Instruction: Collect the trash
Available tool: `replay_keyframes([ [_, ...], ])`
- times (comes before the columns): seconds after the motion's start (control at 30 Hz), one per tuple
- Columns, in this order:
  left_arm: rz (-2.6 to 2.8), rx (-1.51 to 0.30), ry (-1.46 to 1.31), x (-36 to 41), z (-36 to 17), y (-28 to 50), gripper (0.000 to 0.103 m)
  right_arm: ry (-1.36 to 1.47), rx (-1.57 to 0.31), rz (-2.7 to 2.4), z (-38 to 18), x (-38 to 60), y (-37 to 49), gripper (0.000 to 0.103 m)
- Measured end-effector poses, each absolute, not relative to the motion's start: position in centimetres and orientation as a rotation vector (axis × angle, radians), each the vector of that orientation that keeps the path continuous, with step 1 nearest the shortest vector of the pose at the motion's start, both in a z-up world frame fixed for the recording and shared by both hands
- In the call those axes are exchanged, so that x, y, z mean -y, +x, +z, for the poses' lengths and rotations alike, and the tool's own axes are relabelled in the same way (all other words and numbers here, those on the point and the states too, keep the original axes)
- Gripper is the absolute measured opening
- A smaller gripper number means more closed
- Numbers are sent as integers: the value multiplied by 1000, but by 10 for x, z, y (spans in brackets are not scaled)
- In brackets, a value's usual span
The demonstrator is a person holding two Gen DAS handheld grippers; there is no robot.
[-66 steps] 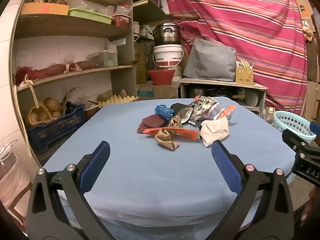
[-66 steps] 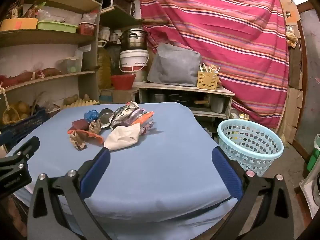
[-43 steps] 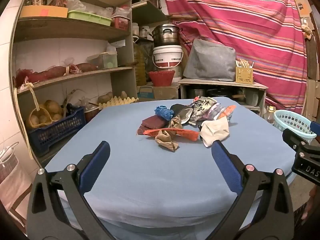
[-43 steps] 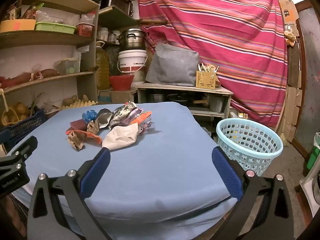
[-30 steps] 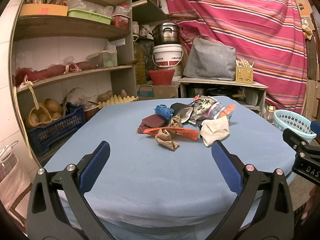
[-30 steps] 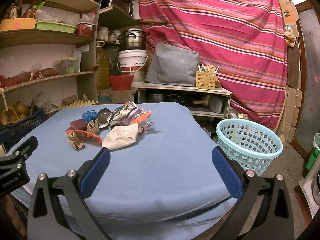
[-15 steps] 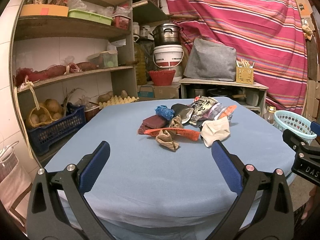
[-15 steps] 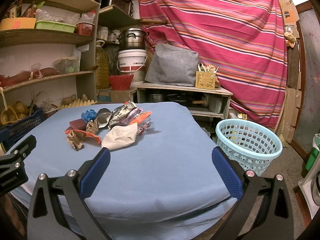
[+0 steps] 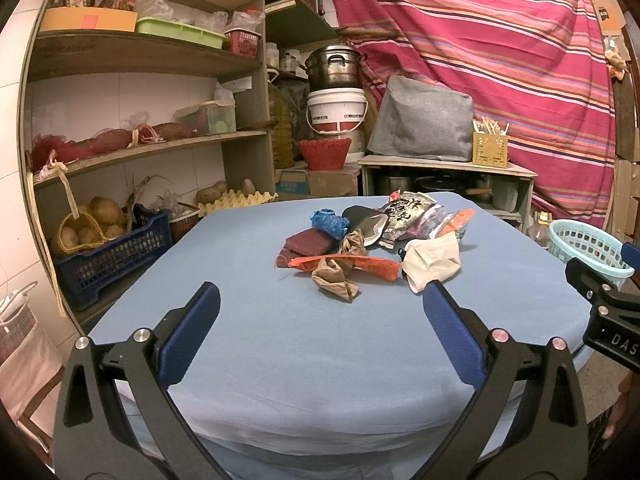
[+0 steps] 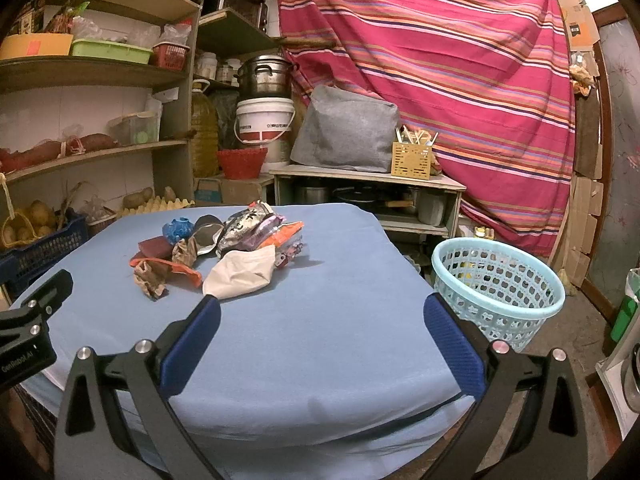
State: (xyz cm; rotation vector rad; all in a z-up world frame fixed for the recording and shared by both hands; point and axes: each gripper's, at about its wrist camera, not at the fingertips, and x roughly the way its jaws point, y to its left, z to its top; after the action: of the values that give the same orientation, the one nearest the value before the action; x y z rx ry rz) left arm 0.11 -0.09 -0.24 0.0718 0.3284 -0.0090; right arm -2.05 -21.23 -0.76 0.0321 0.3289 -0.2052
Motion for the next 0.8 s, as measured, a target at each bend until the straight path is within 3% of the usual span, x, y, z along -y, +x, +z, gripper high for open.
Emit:
replay_keyframes([
  [0.8, -11, -329, 69, 0, -3, 2, 98, 28, -330, -207, -10, 215, -21, 99],
])
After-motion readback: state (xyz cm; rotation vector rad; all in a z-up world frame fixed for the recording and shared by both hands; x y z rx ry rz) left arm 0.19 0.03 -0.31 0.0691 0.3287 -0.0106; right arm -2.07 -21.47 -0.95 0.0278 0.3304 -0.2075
